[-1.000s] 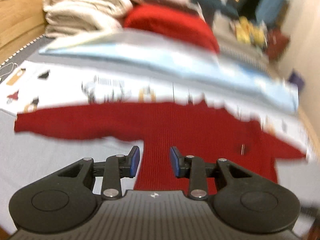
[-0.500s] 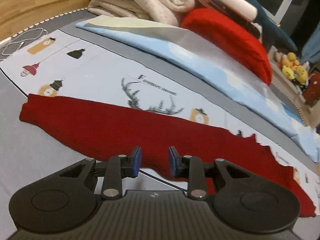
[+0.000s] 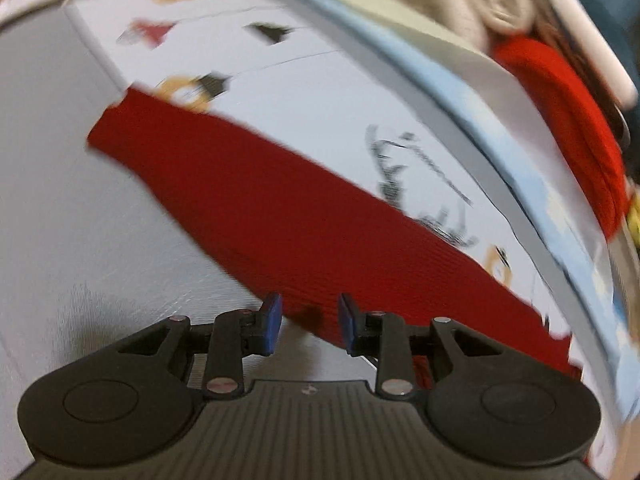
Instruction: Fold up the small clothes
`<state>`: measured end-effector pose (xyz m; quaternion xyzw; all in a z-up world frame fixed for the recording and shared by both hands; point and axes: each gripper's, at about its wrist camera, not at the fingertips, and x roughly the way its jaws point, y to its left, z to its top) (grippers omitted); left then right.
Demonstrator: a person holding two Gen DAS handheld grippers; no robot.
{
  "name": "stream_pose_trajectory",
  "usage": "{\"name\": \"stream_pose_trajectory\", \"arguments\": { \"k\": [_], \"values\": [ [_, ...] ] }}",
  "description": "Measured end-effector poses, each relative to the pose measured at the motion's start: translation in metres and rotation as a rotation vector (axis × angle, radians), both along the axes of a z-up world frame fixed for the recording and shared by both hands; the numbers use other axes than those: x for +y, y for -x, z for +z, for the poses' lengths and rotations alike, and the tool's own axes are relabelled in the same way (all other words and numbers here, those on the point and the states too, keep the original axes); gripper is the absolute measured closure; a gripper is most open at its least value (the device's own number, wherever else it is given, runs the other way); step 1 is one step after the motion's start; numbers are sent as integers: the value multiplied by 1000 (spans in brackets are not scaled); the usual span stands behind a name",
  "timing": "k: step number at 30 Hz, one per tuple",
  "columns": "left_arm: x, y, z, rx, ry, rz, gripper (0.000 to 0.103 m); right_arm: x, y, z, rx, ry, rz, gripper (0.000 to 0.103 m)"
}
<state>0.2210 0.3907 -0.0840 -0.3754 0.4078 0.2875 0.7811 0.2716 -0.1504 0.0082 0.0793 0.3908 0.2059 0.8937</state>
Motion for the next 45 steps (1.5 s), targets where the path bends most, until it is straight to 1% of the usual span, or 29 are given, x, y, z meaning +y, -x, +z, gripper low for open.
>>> {"name": "stream_pose_trajectory", "arguments": {
  "k": [2, 5, 9, 12, 14, 15, 16, 17, 18, 20, 22, 23, 24, 25, 26, 27, 28, 29, 30, 31, 32, 35, 37, 38, 39, 40, 42, 43, 45],
  "values": [
    [13, 6, -8, -8, 41, 73, 66, 15, -4, -15, 27, 29, 6, 63],
    [28, 15, -20, -7, 103, 178, 64, 29, -9, -30, 53, 31, 57, 63],
    [39, 15, -34, -33, 165, 230, 64, 42, -14, -40, 90, 33, 104, 63],
    [42, 12, -36, -57, 142, 241, 63, 47, -16, -45, 95, 35, 127, 63],
    [43, 10, -37, -66, 131, 247, 66, 51, -18, -49, 105, 41, 135, 63],
    [43, 7, -36, -58, 108, 234, 87, 52, -18, -50, 109, 42, 135, 63],
    [41, 2, -33, -28, 59, 186, 89, 53, -18, -52, 113, 44, 134, 63],
    [37, -2, -28, -2, -13, 149, 90, 55, -18, -54, 116, 46, 136, 63],
    [32, -6, -23, 8, -70, 135, 90, 57, -19, -55, 119, 49, 138, 63],
    [27, -8, -13, -16, -116, 131, 90, 60, -19, -58, 126, 56, 143, 63],
    [28, -8, -8, -36, -107, 152, 84, 61, -20, -60, 133, 60, 149, 63],
    [31, -8, -9, -37, -80, 173, 81, 62, -20, -61, 135, 63, 150, 63],
    [35, -6, -15, -31, -32, 194, 70, 62, -21, -62, 138, 65, 150, 63],
    [39, -5, -21, -20, 12, 207, 67, 63, -21, -63, 144, 67, 151, 63],
    [41, -3, -30, -4, 53, 228, 68, 63, -21, -66, 154, 70, 155, 63],
    [42, 2, -33, -5, 59, 249, 75, 63, -21, -68, 166, 77, 160, 63],
    [43, 4, -33, -7, 55, 264, 82, 63, -21, -71, 176, 84, 163, 63],
    [43, 2, -31, -3, 47, 263, 84, 63, -20, -74, 187, 93, 165, 63],
    [40, 1, -26, -4, 25, 261, 89, 63, -20, -76, 197, 101, 165, 63],
    [36, -2, -20, -4, -11, 251, 90, 62, -21, -78, 205, 107, 165, 63],
    [30, -8, -13, 1, -61, 230, 90, 61, -21, -80, 213, 111, 161, 63],
    [-7, -31, 21, -10, -263, 112, 91, 55, -24, -81, 221, 114, 144, 63],
    [-44, -47, 46, -77, -350, -10, 92, 52, -25, -80, 213, 119, 128, 64],
    [-63, -54, 57, -116, -371, -71, 92, 49, -26, -78, 201, 120, 112, 68],
    [-88, -62, 69, -166, -390, -156, 92, 45, -27, -77, 190, 119, 89, 83],
    [-110, -68, 77, -208, -402, -229, 92, 41, -29, -75, 184, 115, 71, 95],
    [-162, -77, 89, -297, -414, -393, 92, 32, -34, -73, 179, 97, 30, 95],
    [-185, -79, 91, -329, -398, -471, 92, 28, -37, -73, 180, 91, 9, 95],
    [-233, -85, 87, -376, -322, -661, 91, 19, -44, -73, 188, 74, -41, 95]
  ]
}}
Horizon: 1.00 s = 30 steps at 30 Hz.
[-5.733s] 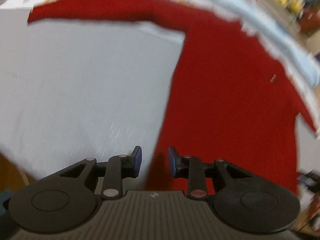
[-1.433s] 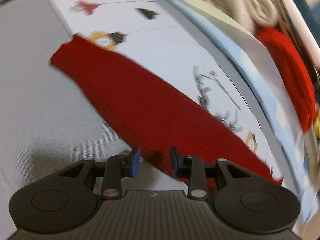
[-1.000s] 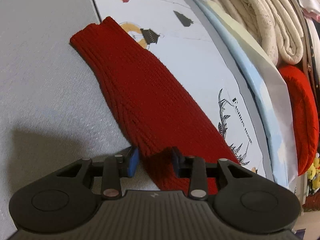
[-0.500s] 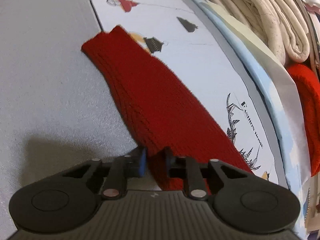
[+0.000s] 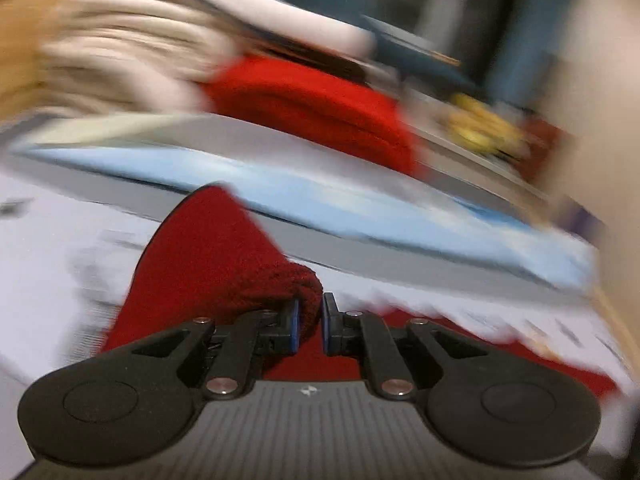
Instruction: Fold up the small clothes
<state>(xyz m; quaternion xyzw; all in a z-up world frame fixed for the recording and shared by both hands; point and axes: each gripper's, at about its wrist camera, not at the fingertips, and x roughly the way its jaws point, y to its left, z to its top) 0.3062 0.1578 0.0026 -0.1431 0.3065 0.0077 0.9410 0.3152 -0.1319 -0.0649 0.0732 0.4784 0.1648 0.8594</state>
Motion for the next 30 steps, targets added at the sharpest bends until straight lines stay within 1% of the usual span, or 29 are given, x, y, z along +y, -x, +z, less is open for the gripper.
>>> {"name": "stream_pose_trajectory", "arguments": {
  "k": [2, 3, 4, 5, 6, 7, 9, 11, 12, 14, 15, 17, 18, 20, 22, 24, 27, 29, 30],
  "values": [
    [-33, -7, -13, 72, 59, -171, 90, -10, -7, -3, 14, -13, -55, 94],
    [-43, -8, -18, 94, 75, -215, 87, -14, -9, -5, 27, -20, -78, 90],
    [-46, -8, -21, 105, 83, -229, 87, -19, -13, -8, 46, -32, -101, 83],
    [-44, -10, -23, 116, 96, -226, 87, -23, -16, -10, 60, -42, -122, 79],
    [-39, -12, -24, 118, 110, -205, 87, -25, -18, -12, 70, -50, -141, 71],
    [-28, -14, -23, 115, 130, -160, 86, -29, -21, -13, 81, -65, -167, 68],
    [0, -19, -25, 131, 149, -45, 86, -34, -24, -14, 91, -109, -197, 65],
    [18, -23, -30, 182, 133, 65, 86, -37, -28, -16, 106, -159, -218, 61],
    [29, -26, -35, 222, 115, 125, 84, -37, -29, -18, 110, -169, -222, 58],
    [41, -27, -43, 273, 102, 185, 84, -34, -31, -21, 115, -191, -217, 58],
    [53, -27, -45, 295, 104, 202, 84, -32, -32, -22, 117, -206, -213, 58],
    [56, -30, -52, 350, 89, 217, 84, -28, -34, -21, 108, -244, -211, 56],
    [56, -31, -54, 363, 85, 224, 84, -26, -35, -19, 94, -254, -207, 54],
    [59, -33, -57, 376, 99, 234, 84, -16, -35, -14, 51, -263, -175, 53],
    [60, -30, -56, 372, 127, 233, 84, -6, -36, -12, 22, -246, -132, 44],
    [59, -31, -53, 369, 129, 222, 84, 6, -37, -14, 17, -219, -79, 41],
    [54, -31, -52, 373, 114, 192, 84, 21, -41, -21, 14, -160, -42, 41],
    [53, -32, -53, 382, 110, 184, 84, 28, -44, -26, 17, -98, -32, 45],
    [53, -32, -54, 387, 113, 180, 84, 27, -45, -29, 16, -75, -42, 56]
  ]
}}
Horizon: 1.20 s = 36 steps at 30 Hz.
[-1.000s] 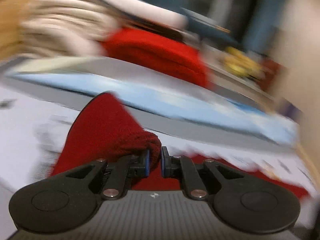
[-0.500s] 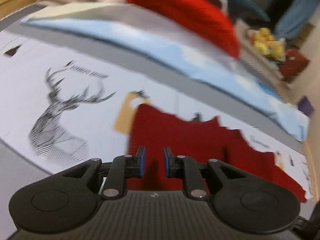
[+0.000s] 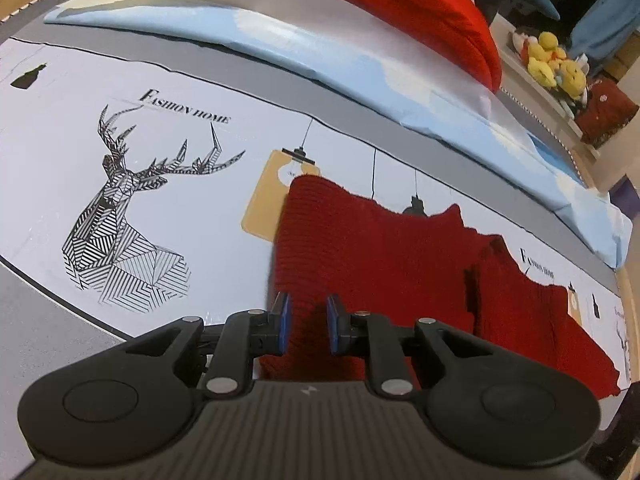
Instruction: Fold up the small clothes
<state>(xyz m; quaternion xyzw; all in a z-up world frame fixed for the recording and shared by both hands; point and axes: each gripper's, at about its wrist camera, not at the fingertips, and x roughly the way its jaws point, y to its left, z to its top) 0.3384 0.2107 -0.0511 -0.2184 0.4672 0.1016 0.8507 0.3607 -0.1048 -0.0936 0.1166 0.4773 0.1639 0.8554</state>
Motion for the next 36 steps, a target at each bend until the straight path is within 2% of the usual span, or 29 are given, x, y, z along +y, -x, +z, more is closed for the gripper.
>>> {"name": "stream_pose_trajectory", "arguments": {
  "k": [2, 3, 5, 7, 8, 9, 11, 13, 14, 16, 18, 21, 23, 25, 29, 30, 31, 33, 35, 36],
  "values": [
    [1, -1, -1, 4, 6, -3, 84, -11, 1, -1, 7, -40, -21, 70],
    [0, -1, -2, 5, 6, -6, 84, -18, 2, 2, -1, -74, -53, 86],
    [-2, -2, -1, 4, 7, -11, 84, -37, 12, 17, -90, -135, -175, 87],
    [-5, -3, -2, 5, 6, -26, 82, -56, 28, 36, -237, -179, -298, 87],
    [-7, -3, -2, 9, 3, -35, 80, -64, 35, 40, -275, -188, -352, 87],
    [-9, -4, -3, 14, -1, -44, 78, -70, 36, 38, -270, -184, -391, 85],
    [-14, -5, -7, 29, -9, -60, 77, -83, 28, 19, -117, -162, -452, 79],
    [-19, -7, -11, 46, -18, -77, 77, -99, 20, -11, 79, -175, -520, 78],
    [-20, -7, -13, 54, -23, -85, 77, -107, 18, -20, 132, -196, -554, 78],
    [-24, -8, -16, 66, -35, -96, 75, -116, 16, -25, 155, -239, -576, 79],
    [-27, -9, -20, 75, -42, -102, 74, -121, 10, -23, 144, -237, -573, 76],
    [-30, -11, -26, 95, -49, -106, 74, -132, 9, -25, 154, -242, -621, 76],
    [-32, -12, -28, 101, -51, -105, 74, -138, 4, -25, 166, -252, -627, 86],
    [-34, -14, -28, 96, -46, -109, 74, -139, 3, -17, 110, -269, -601, 91],
    [-38, -15, -27, 88, -50, -123, 74, -129, 16, 32, -247, -314, -452, 92],
    [-39, -16, -29, 92, -55, -127, 74, -128, 19, 41, -321, -329, -422, 92],
    [-40, -16, -31, 100, -63, -131, 74, -128, 20, 44, -342, -332, -411, 92],
    [-42, -17, -36, 127, -82, -140, 74, -135, 10, 31, -226, -325, -447, 90],
    [-43, -17, -41, 147, -96, -150, 73, -145, -3, -1, 8, -245, -519, 86],
    [-43, -16, -40, 146, -102, -138, 73, -150, -4, -13, 92, -205, -560, 85]
  ]
}}
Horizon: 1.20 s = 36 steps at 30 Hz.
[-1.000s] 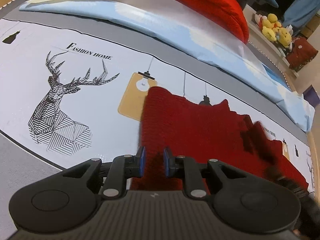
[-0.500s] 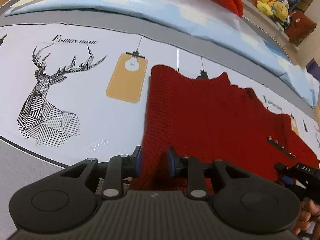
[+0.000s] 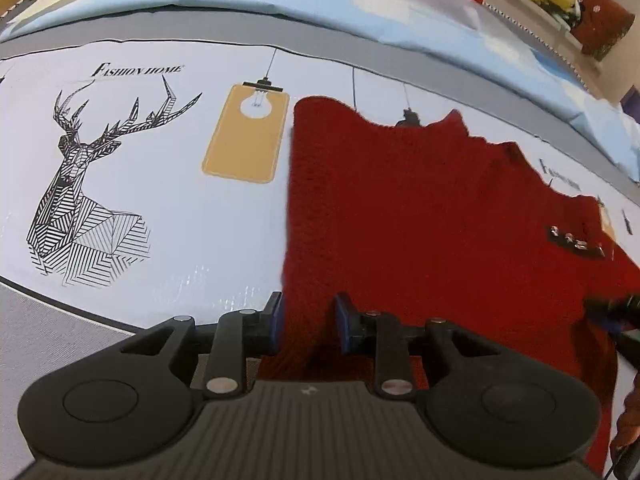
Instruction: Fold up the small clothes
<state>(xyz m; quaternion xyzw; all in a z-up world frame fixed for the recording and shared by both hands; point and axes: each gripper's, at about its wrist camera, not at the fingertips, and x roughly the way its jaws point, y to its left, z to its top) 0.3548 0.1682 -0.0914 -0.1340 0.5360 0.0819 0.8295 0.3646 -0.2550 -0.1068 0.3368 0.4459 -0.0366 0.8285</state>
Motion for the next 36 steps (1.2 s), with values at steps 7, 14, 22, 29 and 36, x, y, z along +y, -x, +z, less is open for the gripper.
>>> {"name": "stream_pose_trajectory", "arguments": {
  "k": [7, 14, 22, 29, 36],
  "values": [
    [-4, 0, 14, -66, 9, -10, 73, -13, 18, 26, -111, 78, -95, 81],
    [-5, -1, -5, 7, -19, 25, 71, -18, 2, -3, 33, -12, -30, 81],
    [-11, 0, 2, -25, 28, 24, 72, -22, -1, -5, 29, -52, -26, 75],
    [-25, 1, 16, -72, -67, -17, 72, -22, -1, 8, 21, -32, 22, 72],
    [-36, -2, -3, -6, -58, -50, 72, -26, 1, 13, 19, -8, 74, 66]
  ]
}}
